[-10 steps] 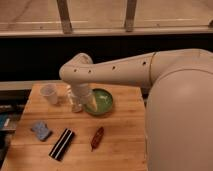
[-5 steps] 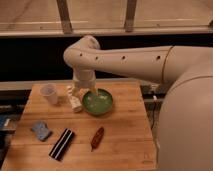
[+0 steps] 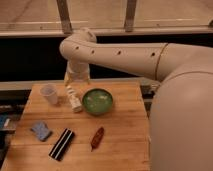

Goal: Pick up the ceramic cup

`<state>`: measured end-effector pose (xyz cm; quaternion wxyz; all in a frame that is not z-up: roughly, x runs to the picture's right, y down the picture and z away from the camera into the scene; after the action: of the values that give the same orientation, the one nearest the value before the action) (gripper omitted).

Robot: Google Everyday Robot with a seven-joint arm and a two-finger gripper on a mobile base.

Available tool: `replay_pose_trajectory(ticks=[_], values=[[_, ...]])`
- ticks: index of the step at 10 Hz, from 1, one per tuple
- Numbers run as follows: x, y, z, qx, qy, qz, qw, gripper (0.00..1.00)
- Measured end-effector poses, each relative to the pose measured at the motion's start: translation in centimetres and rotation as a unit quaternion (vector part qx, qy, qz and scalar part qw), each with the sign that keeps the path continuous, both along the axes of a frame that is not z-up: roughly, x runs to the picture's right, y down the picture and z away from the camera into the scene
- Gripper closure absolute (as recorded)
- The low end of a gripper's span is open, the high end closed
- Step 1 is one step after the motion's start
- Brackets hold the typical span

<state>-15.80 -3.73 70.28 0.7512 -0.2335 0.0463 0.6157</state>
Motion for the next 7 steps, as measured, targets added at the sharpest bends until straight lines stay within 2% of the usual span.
replay_pose_trajectory(ticks=[2, 3, 5, 7], values=[[-3.7, -1.0, 0.9, 0.027, -0.016, -0.025, 0.9992, 0.35], [-4.8, -1.1, 1.0, 0.032, -0.021, -0.029, 0.9989, 0.35], [-4.1, -1.4, 1.2, 0.033, -0.014, -0.026, 0.9990, 0.35], [-3.9, -0.9, 0.9, 0.031, -0.023, -0.017, 0.9991, 0.35]])
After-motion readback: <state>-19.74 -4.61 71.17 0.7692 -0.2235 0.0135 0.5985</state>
